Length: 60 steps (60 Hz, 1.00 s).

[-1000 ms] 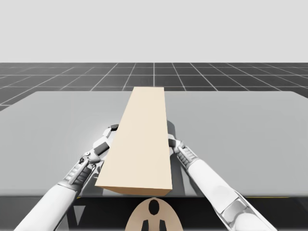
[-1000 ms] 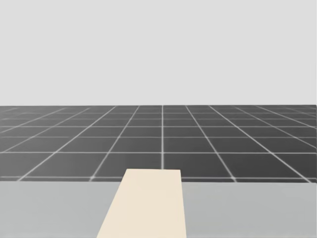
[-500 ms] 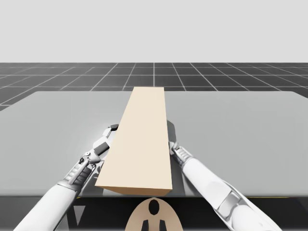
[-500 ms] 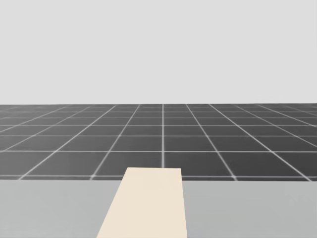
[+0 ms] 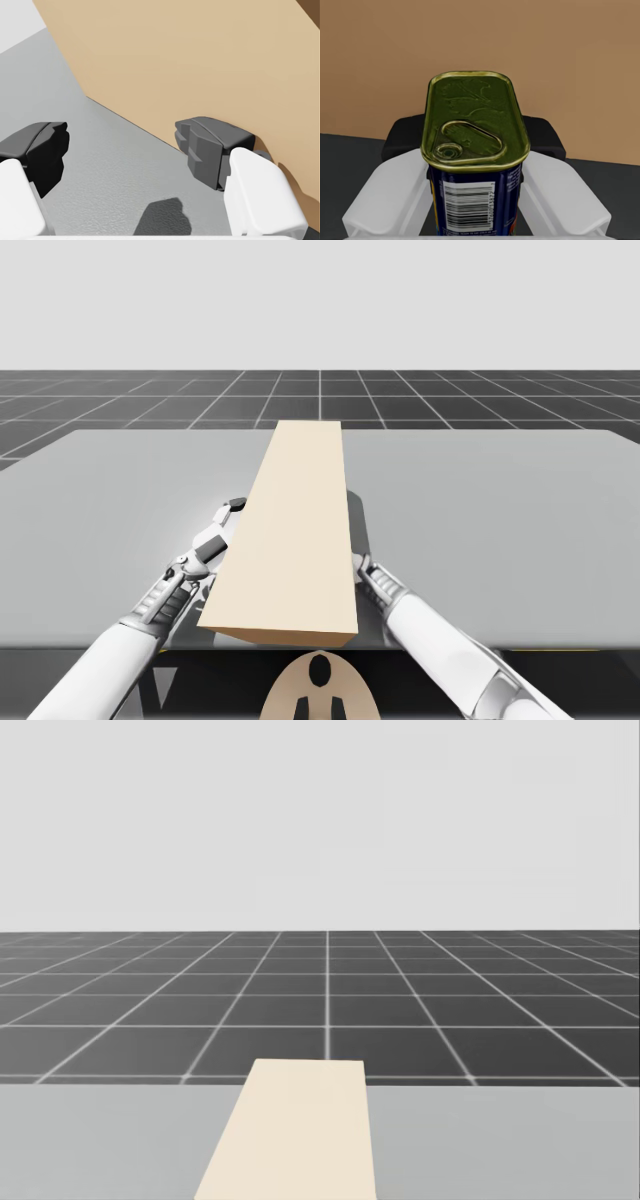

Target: Retrieve the object from inside the box.

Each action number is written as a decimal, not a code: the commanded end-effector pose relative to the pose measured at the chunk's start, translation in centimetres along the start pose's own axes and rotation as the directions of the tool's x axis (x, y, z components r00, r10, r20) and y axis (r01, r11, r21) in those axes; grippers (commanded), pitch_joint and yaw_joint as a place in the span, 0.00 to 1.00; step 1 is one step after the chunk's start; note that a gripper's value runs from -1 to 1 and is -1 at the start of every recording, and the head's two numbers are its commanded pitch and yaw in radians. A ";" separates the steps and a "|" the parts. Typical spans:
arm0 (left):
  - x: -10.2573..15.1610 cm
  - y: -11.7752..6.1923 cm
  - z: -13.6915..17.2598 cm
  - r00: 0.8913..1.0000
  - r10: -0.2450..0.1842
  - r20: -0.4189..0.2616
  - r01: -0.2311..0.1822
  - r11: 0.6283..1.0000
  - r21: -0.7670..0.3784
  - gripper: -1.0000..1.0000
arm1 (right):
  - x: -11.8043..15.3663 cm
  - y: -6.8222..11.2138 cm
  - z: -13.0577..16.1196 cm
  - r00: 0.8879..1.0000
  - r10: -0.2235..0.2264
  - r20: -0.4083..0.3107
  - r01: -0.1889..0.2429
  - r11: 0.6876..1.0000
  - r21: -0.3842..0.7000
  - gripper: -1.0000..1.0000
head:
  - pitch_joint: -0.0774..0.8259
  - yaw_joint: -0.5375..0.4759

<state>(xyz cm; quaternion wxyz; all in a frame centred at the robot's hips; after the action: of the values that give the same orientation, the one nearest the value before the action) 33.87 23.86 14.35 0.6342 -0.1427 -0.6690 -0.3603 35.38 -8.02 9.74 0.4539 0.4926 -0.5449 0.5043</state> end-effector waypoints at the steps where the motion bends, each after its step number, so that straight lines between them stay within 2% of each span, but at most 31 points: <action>1: -0.3 -2.1 -1.2 0.999 0.033 0.002 -0.033 0.998 -0.054 0.00 | 0.2 1.7 3.8 1.000 0.015 -0.006 -0.015 1.000 -0.025 1.00 | 0.13 0.54; 15: -0.2 -2.0 -1.2 0.999 0.036 0.007 -0.035 0.998 -0.048 0.00 | 1.6 3.6 10.6 0.994 0.101 -0.042 -0.105 0.987 -0.124 1.00 | 0.12 0.55; 26: -0.2 -1.9 -1.2 0.999 0.036 0.007 -0.036 0.998 -0.046 0.00 | 2.4 3.2 15.0 0.981 0.168 -0.101 -0.187 0.957 -0.220 1.00 | 0.12 0.55; 27: -0.2 -1.9 -1.2 0.999 0.036 0.007 -0.036 0.998 -0.046 0.00 | 2.6 3.1 15.7 0.976 0.182 -0.116 -0.205 0.950 -0.235 1.00 | 0.12 0.55; 32: -0.2 -1.9 -1.2 0.999 0.036 0.008 -0.036 0.998 -0.045 0.00 | 3.1 3.0 17.1 0.970 0.201 -0.137 -0.231 0.936 -0.266 1.00 | 0.12 0.55; 37: -0.2 -1.8 -1.1 0.999 0.037 0.009 -0.036 0.998 -0.043 0.00 | 3.9 3.2 18.8 0.958 0.234 -0.168 -0.276 0.913 -0.299 1.00 | 0.12 0.55; 39: -0.2 -1.8 -1.1 0.999 0.037 0.009 -0.036 0.998 -0.043 0.00 | 4.0 3.2 18.9 0.957 0.236 -0.170 -0.279 0.911 -0.303 1.00 | 0.12 0.55; 40: -0.2 -1.8 -1.1 0.999 0.037 0.010 -0.036 0.998 -0.043 0.00 | 4.7 3.3 19.5 0.952 0.253 -0.173 -0.297 0.901 -0.318 1.00 | 0.12 0.55; 45: -0.2 -1.8 -1.1 0.999 0.037 0.010 -0.036 0.998 -0.041 0.00 | 6.2 3.1 20.6 0.942 0.283 -0.177 -0.329 0.878 -0.346 1.00 | 0.12 0.55; 53: -0.1 -1.8 -1.1 0.999 0.037 0.010 -0.037 0.999 -0.038 0.00 | 9.4 2.4 22.1 0.917 0.348 -0.196 -0.399 0.829 -0.391 1.00 | 0.12 0.55; 55: -0.1 -1.7 -1.1 0.999 0.037 0.011 -0.037 0.999 -0.037 0.00 | 10.4 2.2 22.5 0.907 0.367 -0.209 -0.421 0.815 -0.398 1.00 | 0.12 0.55; 57: -0.1 -1.7 -1.1 0.999 0.038 0.011 -0.037 0.999 -0.036 0.00 | 10.8 2.1 22.7 0.903 0.374 -0.212 -0.429 0.808 -0.403 1.00 | 0.12 0.55; 58: -0.1 -1.7 -1.0 0.999 0.037 0.011 -0.037 0.999 -0.035 0.00 | 11.4 2.0 23.0 0.896 0.387 -0.218 -0.444 0.797 -0.409 1.00 | 0.12 0.55; 60: -0.1 -1.7 -1.0 0.999 0.038 0.011 -0.037 0.999 -0.034 0.00 | 11.8 1.9 23.3 0.891 0.393 -0.226 -0.453 0.791 -0.412 1.00 | 0.12 0.55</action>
<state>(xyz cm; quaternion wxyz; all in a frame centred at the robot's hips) 33.94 24.01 14.36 0.6374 -0.1384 -0.6718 -0.3511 31.18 -30.66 15.23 0.5015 0.2480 -0.6712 0.4863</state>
